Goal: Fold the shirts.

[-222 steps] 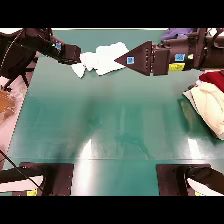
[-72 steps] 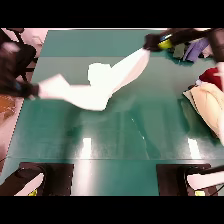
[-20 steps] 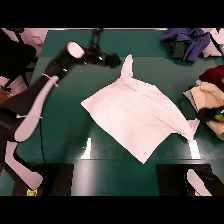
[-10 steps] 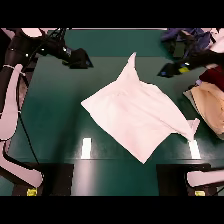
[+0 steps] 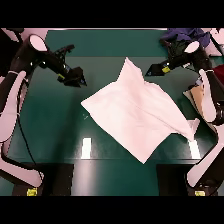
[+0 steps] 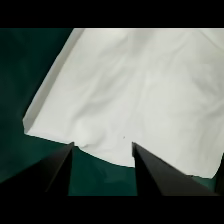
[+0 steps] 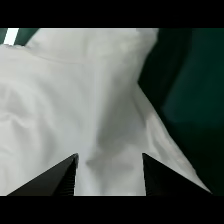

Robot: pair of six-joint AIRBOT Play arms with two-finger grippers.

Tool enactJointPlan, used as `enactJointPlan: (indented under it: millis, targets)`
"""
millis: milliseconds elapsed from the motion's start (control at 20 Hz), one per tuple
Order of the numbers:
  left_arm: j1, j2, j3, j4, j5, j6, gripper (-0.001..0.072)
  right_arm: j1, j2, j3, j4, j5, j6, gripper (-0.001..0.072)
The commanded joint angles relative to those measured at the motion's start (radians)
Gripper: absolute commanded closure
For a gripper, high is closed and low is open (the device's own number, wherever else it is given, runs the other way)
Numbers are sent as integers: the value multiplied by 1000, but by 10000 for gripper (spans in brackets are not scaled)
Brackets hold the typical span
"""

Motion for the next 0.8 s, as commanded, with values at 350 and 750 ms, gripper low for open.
enactJointPlan:
  millis: [350, 750]
  targets:
    - [2, 117, -151, 11, 66, 23, 273, -78, -130, 56, -34, 51, 83, 233]
    - [20, 156, -299, 11, 120, 21, 280, -10, -173, 79, 22, 71, 56, 364]
